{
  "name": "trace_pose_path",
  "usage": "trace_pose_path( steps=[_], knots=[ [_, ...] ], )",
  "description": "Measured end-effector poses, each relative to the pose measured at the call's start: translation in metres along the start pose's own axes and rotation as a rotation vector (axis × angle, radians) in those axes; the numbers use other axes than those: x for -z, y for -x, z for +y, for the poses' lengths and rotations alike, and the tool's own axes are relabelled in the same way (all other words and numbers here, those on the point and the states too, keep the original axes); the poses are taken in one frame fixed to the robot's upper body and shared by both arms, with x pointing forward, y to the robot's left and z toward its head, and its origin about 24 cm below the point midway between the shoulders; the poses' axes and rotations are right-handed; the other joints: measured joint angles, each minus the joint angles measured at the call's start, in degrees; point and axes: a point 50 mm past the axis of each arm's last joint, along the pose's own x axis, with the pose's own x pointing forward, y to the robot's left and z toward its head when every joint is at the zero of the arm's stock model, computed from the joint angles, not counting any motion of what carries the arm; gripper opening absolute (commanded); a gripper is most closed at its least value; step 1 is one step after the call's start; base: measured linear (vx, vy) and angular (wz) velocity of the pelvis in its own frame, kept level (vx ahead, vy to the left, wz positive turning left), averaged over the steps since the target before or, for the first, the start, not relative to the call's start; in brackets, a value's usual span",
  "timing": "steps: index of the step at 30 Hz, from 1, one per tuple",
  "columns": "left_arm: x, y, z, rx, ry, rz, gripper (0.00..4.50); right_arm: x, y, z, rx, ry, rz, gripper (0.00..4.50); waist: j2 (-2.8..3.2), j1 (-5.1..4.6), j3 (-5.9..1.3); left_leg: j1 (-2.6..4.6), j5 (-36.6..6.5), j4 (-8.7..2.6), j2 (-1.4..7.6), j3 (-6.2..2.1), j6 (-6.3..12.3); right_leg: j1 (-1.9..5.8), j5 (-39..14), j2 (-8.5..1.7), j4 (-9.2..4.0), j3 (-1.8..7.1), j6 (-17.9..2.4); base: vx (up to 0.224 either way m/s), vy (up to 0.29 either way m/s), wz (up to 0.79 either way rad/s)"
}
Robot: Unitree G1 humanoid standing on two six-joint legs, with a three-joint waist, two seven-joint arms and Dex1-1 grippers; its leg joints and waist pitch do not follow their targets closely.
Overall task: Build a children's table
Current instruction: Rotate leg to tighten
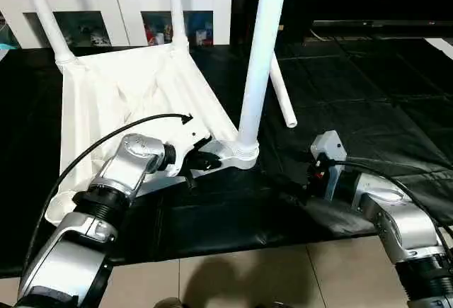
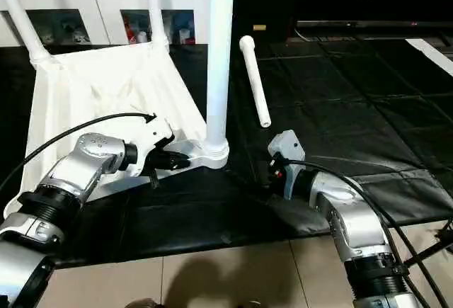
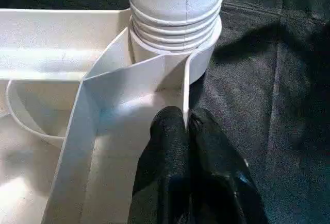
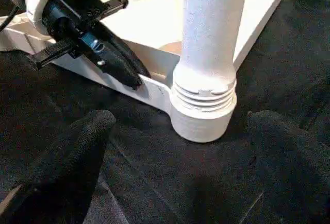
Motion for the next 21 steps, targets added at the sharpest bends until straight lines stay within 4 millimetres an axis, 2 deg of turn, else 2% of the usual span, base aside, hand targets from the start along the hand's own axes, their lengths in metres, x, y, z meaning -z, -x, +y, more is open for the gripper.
trace_pose_path(
  steps=[9,14,17,21],
  knots=[
    [0.003,0.006,-0.001,0.031,-0.059,0.005,0.07,0.0,0.001,0.0,-0.014,0.002,0.012,4.5,0.02,-0.12,-0.01,0.01,0.0,-0.1,0.0,0.0,0.0,0.0,0.0,0.0,-0.1,-0.02,0.0,0.0,0.0,0.0],
    [0.011,0.017,-0.007,0.129,-0.102,0.008,0.07,-0.003,0.004,-0.004,-0.038,0.025,0.032,4.5,0.28,-0.04,-0.17,0.01,0.0,-0.19,0.0,0.01,0.03,0.08,0.0,0.0,-0.32,-0.04,0.0,0.0,0.0,0.0],
    [0.014,0.022,-0.012,0.194,-0.127,0.015,0.07,-0.007,0.004,-0.004,-0.085,0.048,0.043,4.5,0.3,0.42,-0.19,0.14,0.0,-0.18,0.0,0.0,0.04,0.11,0.0,0.0,-0.36,-0.04,0.0,0.0,0.0,0.0],
    [0.014,0.023,-0.017,0.23,-0.158,0.017,0.07,-0.004,0.001,0.002,-0.144,0.052,0.069,4.5,0.3,0.72,-0.2,0.06,0.0,-0.1,0.0,0.0,0.05,0.12,0.0,-0.01,-0.4,-0.02,0.0,0.0,0.0,0.0]
  ],
)
